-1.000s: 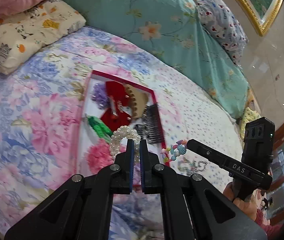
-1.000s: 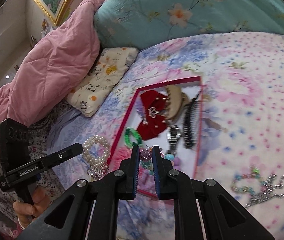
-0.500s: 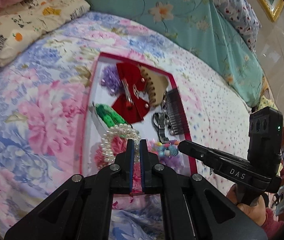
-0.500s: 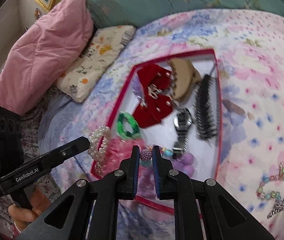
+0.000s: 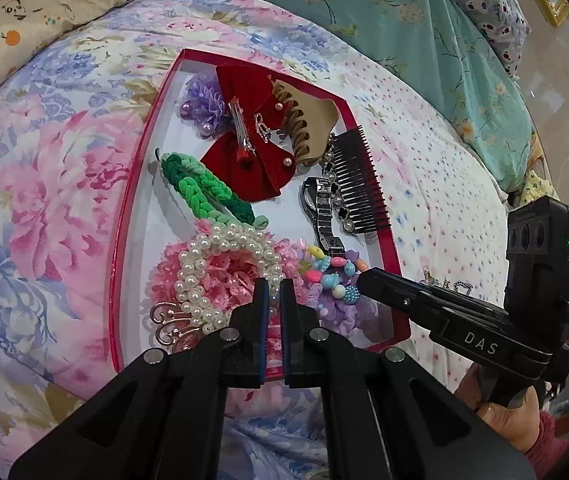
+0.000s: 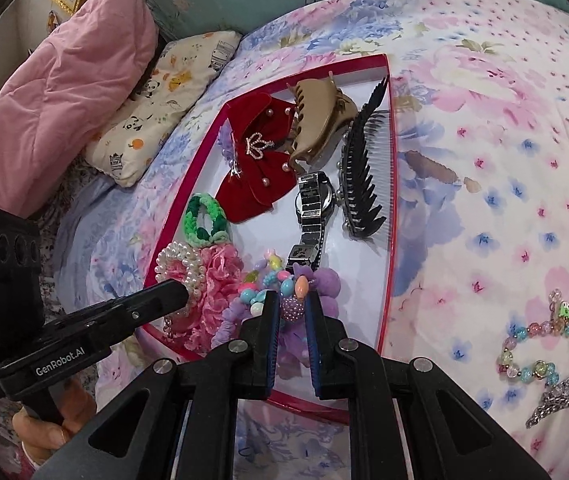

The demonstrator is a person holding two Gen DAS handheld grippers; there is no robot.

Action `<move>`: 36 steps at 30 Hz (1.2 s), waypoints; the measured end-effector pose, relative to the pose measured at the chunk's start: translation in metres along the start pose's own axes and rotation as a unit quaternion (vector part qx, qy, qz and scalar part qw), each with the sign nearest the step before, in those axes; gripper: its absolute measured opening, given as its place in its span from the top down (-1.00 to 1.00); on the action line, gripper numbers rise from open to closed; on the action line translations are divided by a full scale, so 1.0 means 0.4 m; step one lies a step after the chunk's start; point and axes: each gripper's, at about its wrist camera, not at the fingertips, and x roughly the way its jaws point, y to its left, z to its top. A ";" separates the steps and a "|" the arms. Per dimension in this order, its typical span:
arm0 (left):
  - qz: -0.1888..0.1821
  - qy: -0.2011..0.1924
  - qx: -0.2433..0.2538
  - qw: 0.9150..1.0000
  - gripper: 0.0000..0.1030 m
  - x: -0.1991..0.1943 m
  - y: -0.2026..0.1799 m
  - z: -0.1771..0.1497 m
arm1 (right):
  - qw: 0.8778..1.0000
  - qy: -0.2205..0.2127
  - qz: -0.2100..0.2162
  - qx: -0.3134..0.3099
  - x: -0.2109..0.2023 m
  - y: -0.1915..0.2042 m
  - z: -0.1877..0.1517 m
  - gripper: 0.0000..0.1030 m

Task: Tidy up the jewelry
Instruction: 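Carry the pearl and beaded bracelets over the box, then lower both bracelets into the box and open both tools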

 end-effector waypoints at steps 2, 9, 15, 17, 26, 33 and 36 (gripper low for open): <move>0.000 0.002 0.000 1.000 0.94 0.004 -0.001 0.000 | 1.000 0.001 -0.002 -0.002 0.000 0.001 0.001 0.76; -0.001 0.007 -0.004 1.000 0.94 0.010 -0.001 0.000 | 1.000 0.007 0.004 0.010 0.005 -0.010 0.003 0.67; -0.003 0.007 -0.008 1.000 0.93 0.009 -0.001 0.001 | 1.000 0.005 0.006 0.013 0.003 -0.012 0.002 0.66; -0.004 0.005 -0.010 1.000 0.93 0.003 0.000 0.001 | 1.000 0.004 0.009 0.018 0.002 -0.015 0.002 0.62; -0.008 -0.008 -0.013 1.000 0.43 -0.028 -0.009 -0.001 | 0.999 -0.009 0.022 0.037 -0.024 -0.023 0.009 0.28; -0.007 -0.012 -0.018 1.000 0.32 -0.045 -0.009 -0.008 | 0.998 -0.028 0.028 0.040 -0.055 -0.016 0.013 0.14; -0.009 -0.013 -0.022 1.000 0.27 -0.052 -0.006 -0.012 | 0.998 -0.033 0.030 0.046 -0.064 -0.020 0.016 0.12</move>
